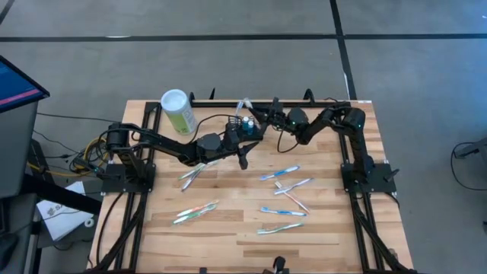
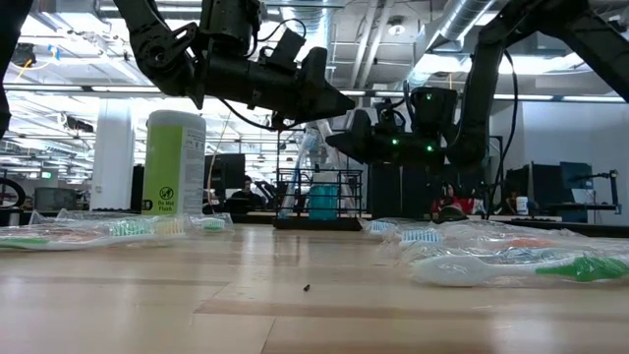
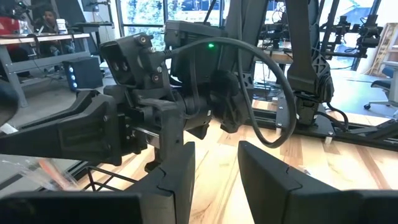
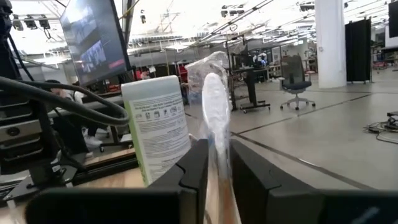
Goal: Pick & Place toothbrushing station
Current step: Put the orange toothbrush into the black wire organizer, then put the blue toothbrush into the black wire organizer
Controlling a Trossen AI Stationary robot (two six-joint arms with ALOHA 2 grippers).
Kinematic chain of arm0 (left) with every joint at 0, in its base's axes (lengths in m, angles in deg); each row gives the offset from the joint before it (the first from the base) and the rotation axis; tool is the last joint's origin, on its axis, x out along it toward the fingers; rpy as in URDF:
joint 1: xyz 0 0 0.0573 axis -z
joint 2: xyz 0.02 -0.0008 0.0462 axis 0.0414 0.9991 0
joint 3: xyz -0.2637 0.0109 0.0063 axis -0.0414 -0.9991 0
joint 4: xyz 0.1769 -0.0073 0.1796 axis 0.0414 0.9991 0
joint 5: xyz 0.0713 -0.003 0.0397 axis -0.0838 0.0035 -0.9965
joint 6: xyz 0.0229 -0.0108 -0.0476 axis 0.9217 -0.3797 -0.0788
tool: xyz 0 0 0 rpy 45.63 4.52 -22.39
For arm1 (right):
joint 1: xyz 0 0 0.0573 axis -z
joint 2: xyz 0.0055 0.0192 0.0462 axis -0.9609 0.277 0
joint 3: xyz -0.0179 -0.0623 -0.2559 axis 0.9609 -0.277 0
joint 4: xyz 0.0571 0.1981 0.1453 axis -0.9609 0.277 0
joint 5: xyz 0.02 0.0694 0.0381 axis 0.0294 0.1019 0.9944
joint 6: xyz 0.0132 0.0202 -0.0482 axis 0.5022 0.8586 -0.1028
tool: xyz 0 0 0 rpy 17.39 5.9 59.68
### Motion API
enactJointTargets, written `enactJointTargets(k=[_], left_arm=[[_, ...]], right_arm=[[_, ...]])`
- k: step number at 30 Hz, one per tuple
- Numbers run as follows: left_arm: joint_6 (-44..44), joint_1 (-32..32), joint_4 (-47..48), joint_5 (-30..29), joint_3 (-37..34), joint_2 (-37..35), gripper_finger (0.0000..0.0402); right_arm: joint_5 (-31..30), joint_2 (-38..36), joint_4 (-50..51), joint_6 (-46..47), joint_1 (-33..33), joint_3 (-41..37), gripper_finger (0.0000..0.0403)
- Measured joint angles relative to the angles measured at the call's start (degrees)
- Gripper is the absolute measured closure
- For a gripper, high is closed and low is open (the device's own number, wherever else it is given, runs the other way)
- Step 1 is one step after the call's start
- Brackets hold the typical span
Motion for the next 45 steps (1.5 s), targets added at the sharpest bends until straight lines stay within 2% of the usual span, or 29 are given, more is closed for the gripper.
enactJointTargets(k=[7,18,22,25,29,41,45], left_arm=[[-0.01,0.0,0.1,0.0,0.0,0.0,0.0286],[0.0,0.0,0.39,0.0,0.0,0.0,0.0286],[0.0,0.0,0.39,0.0,0.0,0.0,0.0286],[0.0,0.0,0.42,0.0,0.0,0.0,0.0286],[0.0,0.0,0.42,0.0,0.0,0.0,0.0286],[0.0,0.0,0.44,-0.01,0.0,0.0,0.0286],[0.0,0.0,0.44,0.0,0.0,0.0,0.0286]], right_arm=[[-0.76,-1.03,-0.17,-0.2,0.01,0.0,0.031],[-1.41,-1.31,-0.22,-0.2,0.52,0.0,0.0207],[-1.33,-1.31,-2.04,-0.18,0.69,0.0,0.0188],[-1.37,-2.07,-1.99,-0.18,1.15,-0.03,0.0188],[-1.37,-5.74,3.19,-1.48,1.62,-0.04,0.0201],[-1.32,-23.5,33.35,-13.22,-1.44,-0.02,0.0253],[-1.29,-29.76,46.85,-16.02,-2.49,-0.02,0.0267]])
